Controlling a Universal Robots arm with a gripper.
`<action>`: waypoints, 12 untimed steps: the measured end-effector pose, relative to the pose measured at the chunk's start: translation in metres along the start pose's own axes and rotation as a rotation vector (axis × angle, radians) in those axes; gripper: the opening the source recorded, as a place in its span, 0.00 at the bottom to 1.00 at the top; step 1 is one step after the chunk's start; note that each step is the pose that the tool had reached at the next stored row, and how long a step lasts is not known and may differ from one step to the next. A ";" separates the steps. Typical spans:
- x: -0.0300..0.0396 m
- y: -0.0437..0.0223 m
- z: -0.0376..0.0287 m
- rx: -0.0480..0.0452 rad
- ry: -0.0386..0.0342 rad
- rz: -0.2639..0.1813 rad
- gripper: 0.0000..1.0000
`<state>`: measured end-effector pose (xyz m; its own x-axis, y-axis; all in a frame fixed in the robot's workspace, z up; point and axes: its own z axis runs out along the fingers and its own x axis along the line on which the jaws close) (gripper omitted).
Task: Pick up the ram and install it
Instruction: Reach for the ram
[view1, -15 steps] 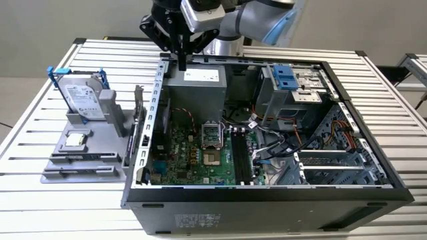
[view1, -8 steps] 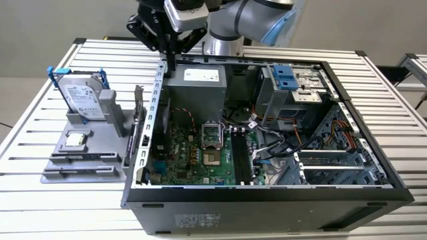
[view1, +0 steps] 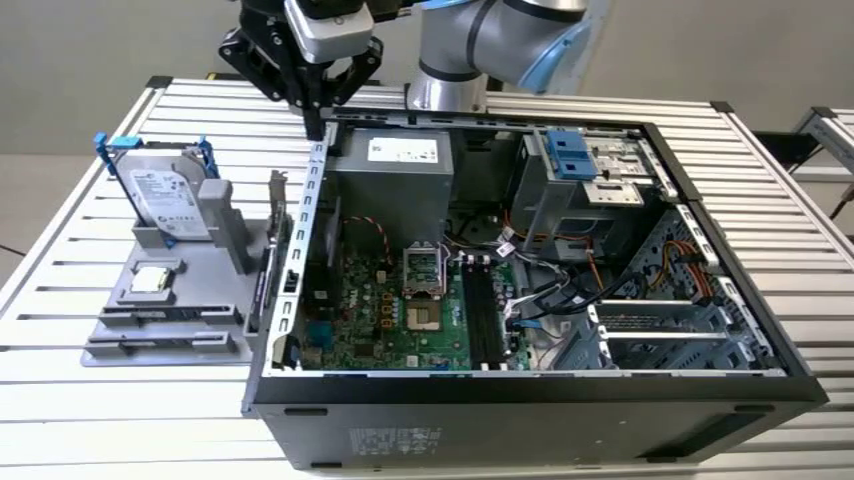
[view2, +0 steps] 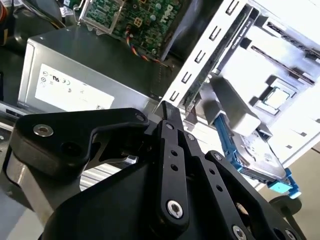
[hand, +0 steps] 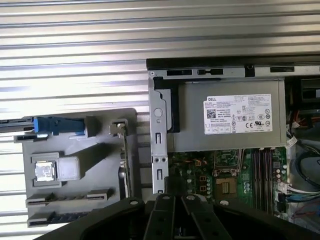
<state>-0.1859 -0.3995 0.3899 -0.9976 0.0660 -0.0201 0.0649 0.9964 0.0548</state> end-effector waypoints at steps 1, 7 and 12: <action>0.0034 -0.0002 -0.0001 0.0000 0.0000 0.000 0.00; 0.0255 -0.0017 -0.0006 0.0000 0.0000 -0.001 0.00; 0.0449 -0.0030 -0.0010 -0.0001 0.0001 -0.003 0.00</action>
<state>-0.2309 -0.3995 0.3899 -0.9978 0.0635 -0.0201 0.0623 0.9966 0.0549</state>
